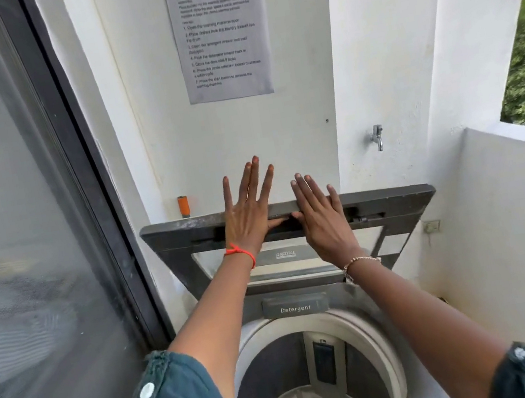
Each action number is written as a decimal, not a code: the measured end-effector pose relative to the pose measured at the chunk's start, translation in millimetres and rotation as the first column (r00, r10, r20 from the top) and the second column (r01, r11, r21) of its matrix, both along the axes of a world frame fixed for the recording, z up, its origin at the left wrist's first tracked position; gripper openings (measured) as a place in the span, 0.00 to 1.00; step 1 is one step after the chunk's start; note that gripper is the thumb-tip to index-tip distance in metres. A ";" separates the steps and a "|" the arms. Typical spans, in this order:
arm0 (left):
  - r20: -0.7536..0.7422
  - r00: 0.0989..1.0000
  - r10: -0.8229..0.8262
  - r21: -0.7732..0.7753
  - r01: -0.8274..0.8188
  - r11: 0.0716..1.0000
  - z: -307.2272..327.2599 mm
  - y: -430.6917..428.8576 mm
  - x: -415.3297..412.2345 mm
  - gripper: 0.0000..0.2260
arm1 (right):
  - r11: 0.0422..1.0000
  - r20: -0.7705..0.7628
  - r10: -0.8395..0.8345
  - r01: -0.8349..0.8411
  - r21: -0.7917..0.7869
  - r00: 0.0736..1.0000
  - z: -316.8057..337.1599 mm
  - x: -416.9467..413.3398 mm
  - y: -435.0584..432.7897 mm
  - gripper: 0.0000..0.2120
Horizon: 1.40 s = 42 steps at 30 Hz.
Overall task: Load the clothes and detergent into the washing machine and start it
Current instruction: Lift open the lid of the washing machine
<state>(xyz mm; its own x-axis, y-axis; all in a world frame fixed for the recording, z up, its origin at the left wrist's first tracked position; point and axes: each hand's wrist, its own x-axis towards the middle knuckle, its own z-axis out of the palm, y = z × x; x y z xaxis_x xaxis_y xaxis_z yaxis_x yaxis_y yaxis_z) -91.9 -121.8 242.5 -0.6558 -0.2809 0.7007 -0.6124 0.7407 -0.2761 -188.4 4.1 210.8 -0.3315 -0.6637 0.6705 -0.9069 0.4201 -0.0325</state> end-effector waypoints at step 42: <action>0.169 0.966 -0.194 0.497 0.086 0.864 17.5 -87.6 -103.0 0.28 | 0.976 0.361 0.198 -0.148 -0.160 0.911 47.7 -121.4 -107.6 0.18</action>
